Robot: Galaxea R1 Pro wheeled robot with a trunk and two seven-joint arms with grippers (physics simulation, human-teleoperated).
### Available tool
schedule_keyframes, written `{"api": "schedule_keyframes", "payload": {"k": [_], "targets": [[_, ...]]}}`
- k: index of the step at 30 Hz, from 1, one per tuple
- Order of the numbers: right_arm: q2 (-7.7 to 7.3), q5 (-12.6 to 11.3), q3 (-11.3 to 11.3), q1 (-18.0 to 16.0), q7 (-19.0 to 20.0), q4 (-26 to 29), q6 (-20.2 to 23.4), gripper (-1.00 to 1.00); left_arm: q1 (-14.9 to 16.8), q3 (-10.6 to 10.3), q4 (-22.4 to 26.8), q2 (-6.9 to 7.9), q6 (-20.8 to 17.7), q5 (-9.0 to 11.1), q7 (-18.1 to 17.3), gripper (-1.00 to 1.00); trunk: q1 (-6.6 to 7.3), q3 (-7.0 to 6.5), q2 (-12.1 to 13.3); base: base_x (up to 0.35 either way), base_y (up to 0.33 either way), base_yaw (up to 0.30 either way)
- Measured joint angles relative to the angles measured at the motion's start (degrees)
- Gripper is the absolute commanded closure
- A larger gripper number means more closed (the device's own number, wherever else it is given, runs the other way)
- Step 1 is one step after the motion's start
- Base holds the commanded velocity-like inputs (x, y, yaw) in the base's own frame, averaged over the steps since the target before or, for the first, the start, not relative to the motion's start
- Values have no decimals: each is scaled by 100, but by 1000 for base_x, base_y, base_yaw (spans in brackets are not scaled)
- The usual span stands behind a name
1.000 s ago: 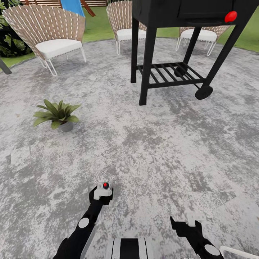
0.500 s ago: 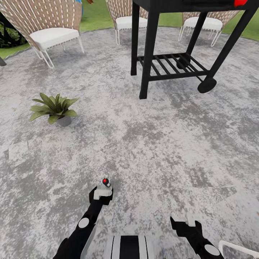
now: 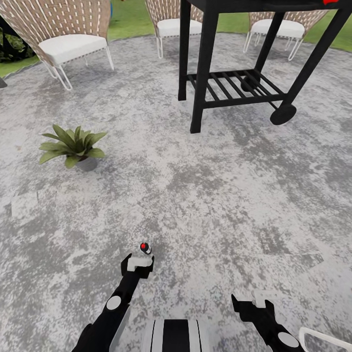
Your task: Pick up the pesticide atomizer in the garden and spray insectifuge to fully cover both potted plants in the garden.
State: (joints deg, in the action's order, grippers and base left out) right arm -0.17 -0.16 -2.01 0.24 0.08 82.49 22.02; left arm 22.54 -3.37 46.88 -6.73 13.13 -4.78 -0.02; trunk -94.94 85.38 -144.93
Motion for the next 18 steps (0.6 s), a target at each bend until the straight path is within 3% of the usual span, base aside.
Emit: {"api": "schedule_keyframes", "payload": {"k": [10,18], "targets": [[0,0,0,0,0,1,1,-100,1,-4,0,-1,-3,0,2,-100,-2,0,0,54,31,0],[0,0,0,0,0,1,1,-100,-1,-4,0,-1,-1,0,0,-100,-1,0,0,157,0,0]]}}
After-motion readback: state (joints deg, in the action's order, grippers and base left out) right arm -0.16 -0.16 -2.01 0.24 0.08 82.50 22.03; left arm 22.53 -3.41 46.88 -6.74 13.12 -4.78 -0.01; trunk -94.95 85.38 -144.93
